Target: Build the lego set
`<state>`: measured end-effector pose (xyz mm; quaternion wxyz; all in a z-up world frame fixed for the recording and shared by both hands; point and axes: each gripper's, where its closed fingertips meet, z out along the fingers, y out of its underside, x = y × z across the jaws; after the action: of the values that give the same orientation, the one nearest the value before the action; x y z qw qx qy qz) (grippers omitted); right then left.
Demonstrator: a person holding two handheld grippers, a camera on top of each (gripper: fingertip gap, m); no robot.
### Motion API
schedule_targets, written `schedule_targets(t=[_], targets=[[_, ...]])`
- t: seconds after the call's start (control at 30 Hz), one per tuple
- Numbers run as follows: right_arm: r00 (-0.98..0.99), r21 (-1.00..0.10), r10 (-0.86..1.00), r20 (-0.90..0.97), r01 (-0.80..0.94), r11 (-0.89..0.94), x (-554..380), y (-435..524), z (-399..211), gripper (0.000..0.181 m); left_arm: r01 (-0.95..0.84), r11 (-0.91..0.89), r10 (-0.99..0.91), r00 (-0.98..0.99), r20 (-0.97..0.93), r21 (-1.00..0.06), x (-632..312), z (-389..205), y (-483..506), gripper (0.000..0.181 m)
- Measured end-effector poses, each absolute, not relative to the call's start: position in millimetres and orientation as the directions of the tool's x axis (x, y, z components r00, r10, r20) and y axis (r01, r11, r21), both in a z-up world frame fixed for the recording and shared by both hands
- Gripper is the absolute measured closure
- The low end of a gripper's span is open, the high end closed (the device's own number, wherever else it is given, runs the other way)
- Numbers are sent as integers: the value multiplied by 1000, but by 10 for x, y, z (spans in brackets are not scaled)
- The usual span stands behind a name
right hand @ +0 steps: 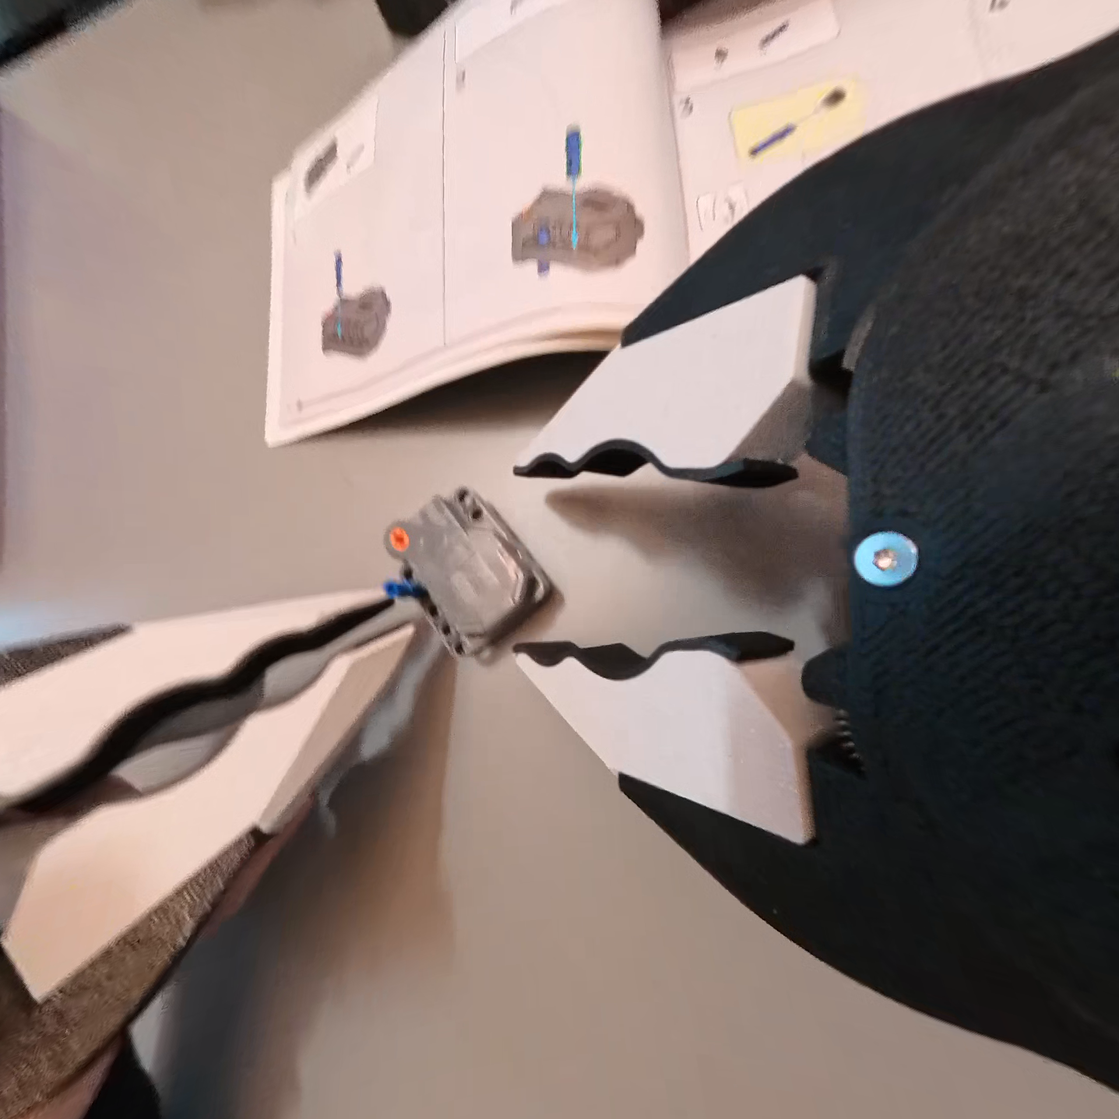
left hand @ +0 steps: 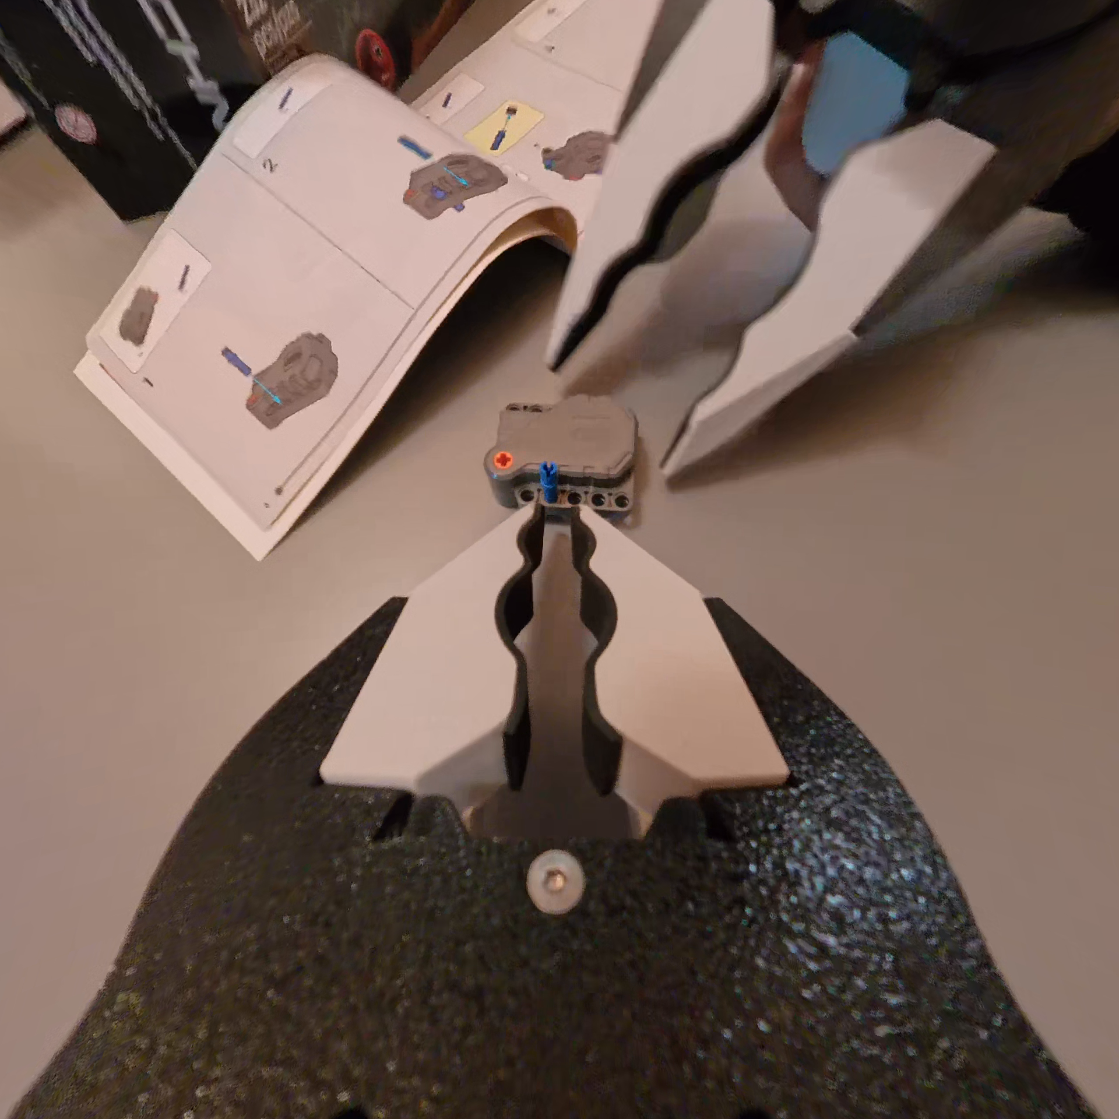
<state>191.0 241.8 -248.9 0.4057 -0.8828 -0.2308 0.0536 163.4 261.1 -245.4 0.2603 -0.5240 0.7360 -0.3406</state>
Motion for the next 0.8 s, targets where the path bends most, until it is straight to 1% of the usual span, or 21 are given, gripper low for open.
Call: schedule_targets(t=[0.03,0.1,0.2,0.27,0.33,0.4,0.43,0.5,0.57,0.67,0.77,0.8], targets=[[893,-763,439,101,352,-541,1957,2473,-2426,124,-574,241,-943,-329,-49,-783,1643,-2425,2631,176],[874,-796,477,94,354,-491,1945,2546,-2354,113,-541,292,-927,-363,-95,-789,1656,-2382,2663,175],[815,-771,572,91,421,-478,1904,2583,-2455,97,-516,343,-897,-428,-110,-785,1666,-2387,2648,175],[778,-755,623,77,454,-474,1839,2579,-2522,99,-498,351,-877,-473,-91,-793,1668,-2392,2601,174],[763,-748,640,90,477,-462,1791,2576,-2541,109,-482,345,-869,-488,-81,-806,1681,-2380,2583,174],[745,-752,657,118,499,-431,1723,2565,-2526,113,-460,346,-862,-499,-84,-818,1693,-2361,2572,174],[743,-753,657,125,503,-425,1700,2563,-2524,117,-446,344,-860,-503,-86,-826,1702,-2348,2564,174],[755,-754,642,129,496,-431,1669,2575,-2533,118,-433,325,-851,-521,-60,-841,1708,-2339,2512,174],[776,-762,616,137,480,-435,1638,2582,-2526,126,-441,324,-844,-535,-45,-837,1701,-2374,2476,175],[771,-753,623,136,489,-441,1552,2518,-2527,123,-429,339,-806,-592,-23,-837,1628,-2382,2385,178],[720,-719,670,180,561,-411,1523,2431,-2538,116,-420,352,-786,-618,-21,-836,1578,-2384,2369,179],[711,-719,675,199,574,-392,1534,2425,-2526,117,-419,350,-784,-621,-16,-838,1570,-2385,2372,180]])
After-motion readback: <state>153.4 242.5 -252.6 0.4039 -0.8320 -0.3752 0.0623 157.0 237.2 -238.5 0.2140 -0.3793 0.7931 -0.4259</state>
